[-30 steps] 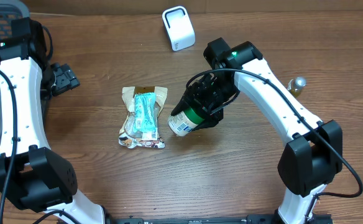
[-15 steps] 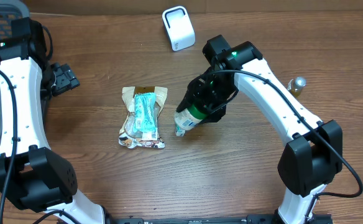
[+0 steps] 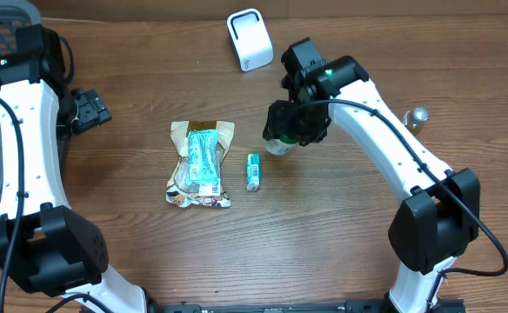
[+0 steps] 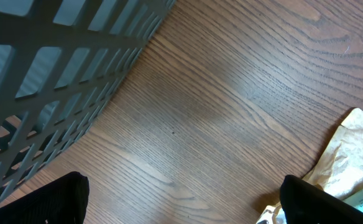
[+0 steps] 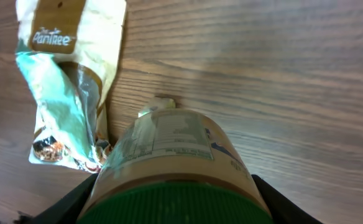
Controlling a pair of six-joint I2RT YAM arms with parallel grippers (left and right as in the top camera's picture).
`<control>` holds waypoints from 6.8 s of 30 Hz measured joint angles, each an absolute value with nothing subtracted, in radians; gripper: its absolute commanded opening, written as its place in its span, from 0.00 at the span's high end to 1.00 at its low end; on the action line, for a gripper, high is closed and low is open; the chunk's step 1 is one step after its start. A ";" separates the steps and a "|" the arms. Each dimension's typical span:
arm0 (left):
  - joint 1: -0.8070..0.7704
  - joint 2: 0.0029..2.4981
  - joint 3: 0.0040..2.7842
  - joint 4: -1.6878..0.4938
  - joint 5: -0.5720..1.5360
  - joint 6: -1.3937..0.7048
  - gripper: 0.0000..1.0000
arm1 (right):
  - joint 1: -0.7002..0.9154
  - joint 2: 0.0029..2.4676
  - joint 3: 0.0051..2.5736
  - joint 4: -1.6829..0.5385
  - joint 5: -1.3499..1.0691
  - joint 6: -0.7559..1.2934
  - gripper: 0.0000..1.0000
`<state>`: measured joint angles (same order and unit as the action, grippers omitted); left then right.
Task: Scan the item barcode
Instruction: 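Carry the green jar toward the white scanner with the right gripper, then hold the green jar's label in front of the scanner window, then move the jar to the table's right side and set it upright, then open the right gripper and lift it off the green jar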
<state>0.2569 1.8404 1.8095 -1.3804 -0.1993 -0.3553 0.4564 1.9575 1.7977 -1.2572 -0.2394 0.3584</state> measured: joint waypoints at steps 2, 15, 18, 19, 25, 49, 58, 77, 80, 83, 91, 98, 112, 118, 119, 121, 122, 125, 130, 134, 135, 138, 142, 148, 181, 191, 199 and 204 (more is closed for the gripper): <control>0.257 1.840 1.809 -1.380 -0.199 -0.355 0.00 | 0.455 1.959 1.882 -1.299 -0.232 0.334 0.63; 0.257 1.840 1.809 -1.380 -0.199 -0.355 0.00 | 0.451 1.961 2.217 -1.157 -0.190 0.287 0.65; 0.257 1.840 1.809 -1.380 -0.199 -0.355 0.00 | 0.451 1.984 2.218 -1.055 -0.157 0.287 0.66; 0.257 1.840 1.809 -1.380 -0.199 -0.355 0.00 | 0.451 1.997 2.218 -1.015 -0.147 0.287 0.66; 0.257 1.840 1.809 -1.380 -0.199 -0.355 0.00 | 0.451 2.121 2.217 -0.803 -0.095 0.286 0.66; 0.257 1.840 1.809 -1.380 -0.199 -0.355 0.00 | 0.446 2.474 2.216 -0.113 0.060 0.171 0.66; 0.257 1.840 1.809 -1.380 -0.199 -0.355 0.00 | 0.445 2.543 2.216 0.015 0.071 0.160 0.64; 0.257 1.840 1.809 -1.380 -0.199 -0.355 0.00 | 0.412 2.618 2.216 0.113 0.094 0.144 0.62; 0.257 1.840 1.809 -1.380 -0.199 -0.355 0.00 | 0.412 2.618 2.216 0.120 0.094 0.126 0.62; 0.257 1.840 1.809 -1.380 -0.199 -0.355 0.00 | 0.412 2.619 2.216 0.128 0.094 0.116 0.62; 0.257 1.840 1.809 -1.380 -0.199 -0.355 0.00 | 0.412 2.621 2.216 0.134 0.094 0.106 0.63; 0.257 1.840 1.809 -1.380 -0.199 -0.355 0.00 | 0.412 2.636 2.216 0.139 0.094 0.104 0.70; 0.257 1.840 1.809 -1.380 -0.199 -0.355 0.00 | 0.412 2.619 2.215 0.053 0.094 0.070 0.80; 0.257 1.840 1.809 -1.381 -0.199 -0.355 0.01 | 0.412 2.426 2.209 -0.344 0.093 0.059 0.78; 0.257 1.840 1.809 -1.380 -0.199 -0.355 0.01 | 0.412 2.383 2.209 -0.409 0.094 0.058 0.78; 0.257 1.840 1.809 -1.380 -0.200 -0.355 0.00 | 0.412 2.285 2.209 -0.578 0.094 0.056 0.78; 0.257 1.840 1.809 -1.381 -0.199 -0.355 0.00 | 0.412 2.244 2.212 -0.668 0.095 0.056 0.78; 0.257 1.840 1.809 -1.380 -0.199 -0.355 0.00 | 0.411 2.137 2.224 -0.943 0.095 0.053 0.78; 0.257 1.840 1.809 -1.380 -0.199 -0.355 0.01 | 0.400 2.124 2.225 -1.332 0.095 0.096 0.72; 0.257 1.840 1.809 -1.380 -0.199 -0.355 0.00 | 0.378 2.166 2.142 -1.430 0.094 0.157 0.68; 0.257 1.840 1.809 -1.380 -0.200 -0.355 0.01 | 0.371 2.174 2.103 -1.428 0.094 0.168 0.67; 0.257 1.840 1.809 -1.380 -0.199 -0.355 0.01 | 0.355 2.185 2.005 -1.403 0.094 0.188 0.67; 0.257 1.840 1.810 -1.380 -0.199 -0.355 0.00 | 0.332 2.185 1.899 -1.356 0.093 0.198 0.67; 0.257 1.840 1.810 -1.380 -0.199 -0.355 0.00 | 0.276 2.185 1.808 -1.330 0.094 0.220 0.66; 0.257 1.840 1.809 -1.380 -0.199 -0.355 0.01 | 0.239 2.185 1.769 -1.260 0.106 0.235 0.07; 0.257 1.840 1.809 -1.380 -0.199 -0.355 0.01 | 0.239 2.185 1.768 -1.049 0.149 0.235 0.04; 0.257 1.840 1.809 -1.380 -0.199 -0.355 0.00 | 0.239 2.185 1.767 -0.918 0.031 0.239 0.39; 0.257 1.840 1.809 -1.380 -0.199 -0.355 0.00 | 0.242 2.185 1.766 -0.902 -0.082 0.243 0.71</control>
<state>0.2569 1.8404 1.8091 -1.3804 -0.1993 -0.3550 0.2424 2.1845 1.7664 -0.9024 -0.0822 0.2428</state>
